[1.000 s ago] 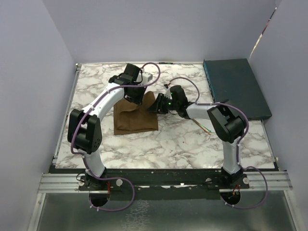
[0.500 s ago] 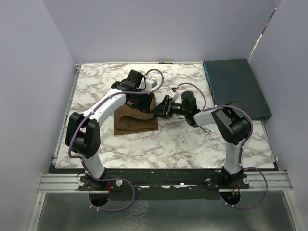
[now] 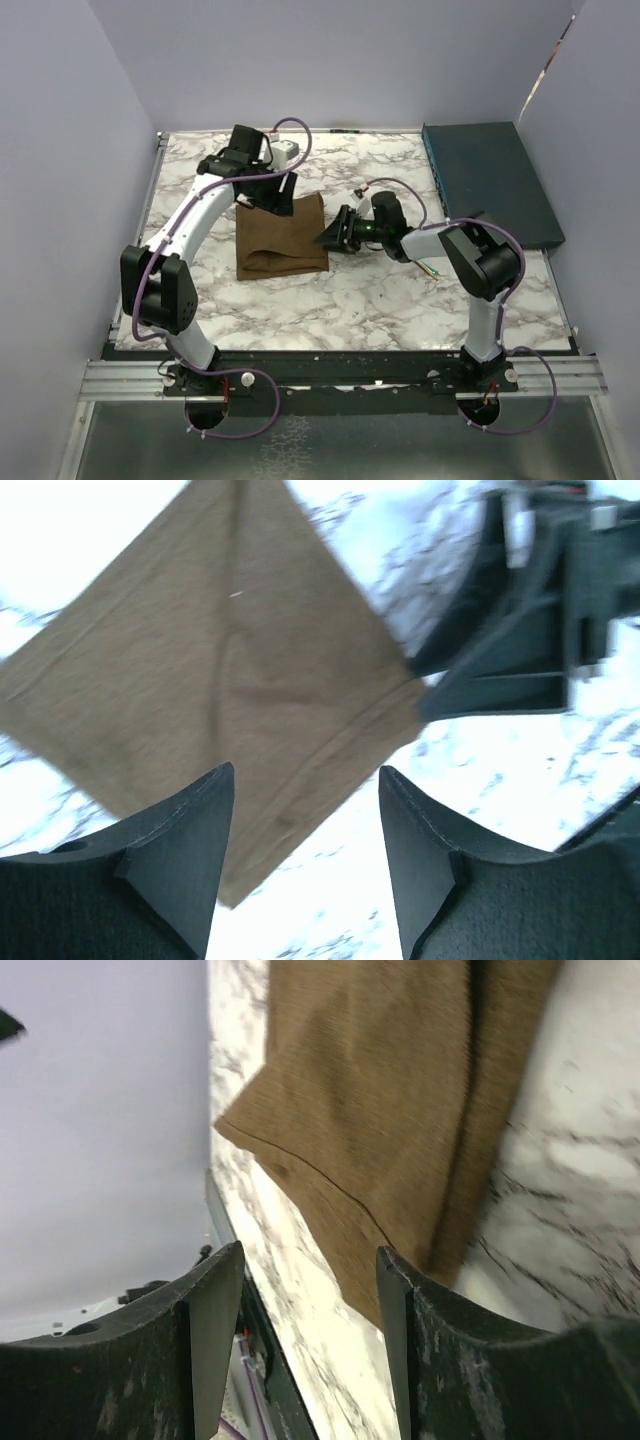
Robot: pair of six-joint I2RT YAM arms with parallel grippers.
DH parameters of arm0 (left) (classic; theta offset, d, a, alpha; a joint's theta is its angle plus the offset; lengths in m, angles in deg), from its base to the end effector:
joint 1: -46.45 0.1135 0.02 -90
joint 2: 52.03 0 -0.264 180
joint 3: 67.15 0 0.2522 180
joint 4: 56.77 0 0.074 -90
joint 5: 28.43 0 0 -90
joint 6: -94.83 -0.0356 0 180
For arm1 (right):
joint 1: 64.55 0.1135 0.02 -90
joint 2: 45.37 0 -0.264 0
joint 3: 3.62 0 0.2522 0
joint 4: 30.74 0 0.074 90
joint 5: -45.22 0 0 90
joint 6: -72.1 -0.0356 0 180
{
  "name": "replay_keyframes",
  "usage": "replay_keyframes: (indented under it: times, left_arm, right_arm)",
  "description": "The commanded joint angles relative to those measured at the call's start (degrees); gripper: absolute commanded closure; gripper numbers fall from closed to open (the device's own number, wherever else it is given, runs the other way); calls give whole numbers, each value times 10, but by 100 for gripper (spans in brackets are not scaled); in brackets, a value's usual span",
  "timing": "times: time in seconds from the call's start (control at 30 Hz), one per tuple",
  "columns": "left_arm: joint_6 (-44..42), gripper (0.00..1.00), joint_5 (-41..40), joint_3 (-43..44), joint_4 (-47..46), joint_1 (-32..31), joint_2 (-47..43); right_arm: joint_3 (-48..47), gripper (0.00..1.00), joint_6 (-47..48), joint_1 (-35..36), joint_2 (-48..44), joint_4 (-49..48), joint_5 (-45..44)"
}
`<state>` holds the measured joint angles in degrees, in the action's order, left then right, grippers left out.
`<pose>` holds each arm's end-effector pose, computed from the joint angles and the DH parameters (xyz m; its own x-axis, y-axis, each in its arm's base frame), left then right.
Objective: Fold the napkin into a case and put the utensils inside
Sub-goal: Fold the napkin at the center of the board.
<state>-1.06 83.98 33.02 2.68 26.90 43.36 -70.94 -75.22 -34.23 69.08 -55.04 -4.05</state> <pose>0.3328 -0.1326 0.3101 -0.7117 0.3534 -0.6071 0.5933 0.7652 -0.2500 0.3283 0.2189 0.1298 -0.9398 0.1893 -0.2846 -0.2049 0.3541 0.9125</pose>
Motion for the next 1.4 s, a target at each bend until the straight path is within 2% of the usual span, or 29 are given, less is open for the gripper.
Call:
replay_keyframes:
  times: [0.0,0.2,0.33,0.6,0.9,1.17,1.37]
  left_arm:
    - [-97,39,-26,-23,50,62,-10]
    - [-170,40,-45,-123,80,79,-32]
    - [-168,40,-36,-167,66,79,-54]
    - [-176,44,-87,-221,22,79,-87]
    - [-170,50,-111,-276,-17,82,-104]
    - [-157,64,-141,-299,-58,88,-96]
    - [-157,83,-153,-315,-68,92,-100]
  right_arm:
    - [-7,41,108,3,-70,171,-72]
    - [-25,41,172,3,-95,258,-114]
    - [-54,44,180,3,-63,273,-100]
    - [-93,58,188,4,-30,289,-89]
    - [-95,59,182,20,-8,291,-91]
    - [-94,64,178,26,-2,290,-89]
    - [-86,60,197,26,-32,319,-112]
